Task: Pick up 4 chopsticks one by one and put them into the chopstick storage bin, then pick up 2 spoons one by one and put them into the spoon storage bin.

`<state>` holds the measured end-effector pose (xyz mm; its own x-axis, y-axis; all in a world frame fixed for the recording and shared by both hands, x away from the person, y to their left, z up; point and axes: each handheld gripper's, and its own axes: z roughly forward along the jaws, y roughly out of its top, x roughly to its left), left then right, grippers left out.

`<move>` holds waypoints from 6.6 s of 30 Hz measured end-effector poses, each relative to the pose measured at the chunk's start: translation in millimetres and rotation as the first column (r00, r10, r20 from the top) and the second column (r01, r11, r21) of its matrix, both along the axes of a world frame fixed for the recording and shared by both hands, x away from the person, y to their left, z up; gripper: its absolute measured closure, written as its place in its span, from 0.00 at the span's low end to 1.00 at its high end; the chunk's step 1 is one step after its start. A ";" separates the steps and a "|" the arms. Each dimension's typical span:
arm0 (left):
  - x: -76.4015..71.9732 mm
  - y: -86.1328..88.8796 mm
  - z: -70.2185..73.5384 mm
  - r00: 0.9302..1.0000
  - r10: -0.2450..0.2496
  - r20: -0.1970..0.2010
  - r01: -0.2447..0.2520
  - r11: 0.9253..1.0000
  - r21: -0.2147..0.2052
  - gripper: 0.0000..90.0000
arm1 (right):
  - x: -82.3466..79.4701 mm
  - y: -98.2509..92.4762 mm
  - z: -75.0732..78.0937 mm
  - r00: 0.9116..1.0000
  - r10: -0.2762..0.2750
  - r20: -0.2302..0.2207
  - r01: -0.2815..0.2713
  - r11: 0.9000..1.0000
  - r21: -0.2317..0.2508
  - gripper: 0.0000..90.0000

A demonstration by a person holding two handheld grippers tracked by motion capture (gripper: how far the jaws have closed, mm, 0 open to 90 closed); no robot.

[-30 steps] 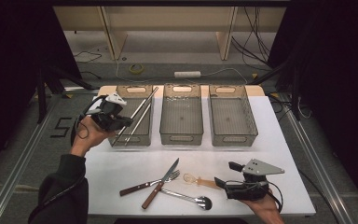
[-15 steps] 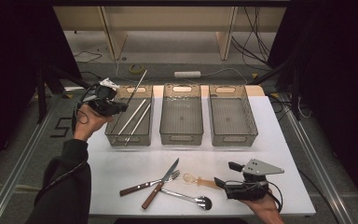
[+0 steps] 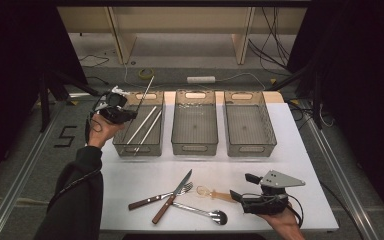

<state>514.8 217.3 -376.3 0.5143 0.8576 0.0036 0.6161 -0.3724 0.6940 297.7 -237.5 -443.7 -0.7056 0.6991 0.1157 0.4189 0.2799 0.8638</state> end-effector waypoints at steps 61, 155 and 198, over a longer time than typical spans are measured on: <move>-70.0 -14.1 -29.7 0.992 -0.060 -0.107 0.057 0.998 -0.029 0.35 | -1.2 2.7 -0.2 1.000 0.013 -0.005 -0.013 1.000 -0.015 0.24; -199.0 -27.1 -49.1 0.974 -0.165 0.152 0.198 0.951 -0.238 0.18 | 49.3 63.8 -19.8 0.915 0.174 -0.364 -0.350 0.789 -0.504 0.79; -200.2 -22.6 -47.4 0.972 -0.132 0.194 0.184 0.943 -0.278 0.18 | 97.0 72.9 48.9 0.976 0.169 -0.135 -0.208 0.901 -0.381 0.84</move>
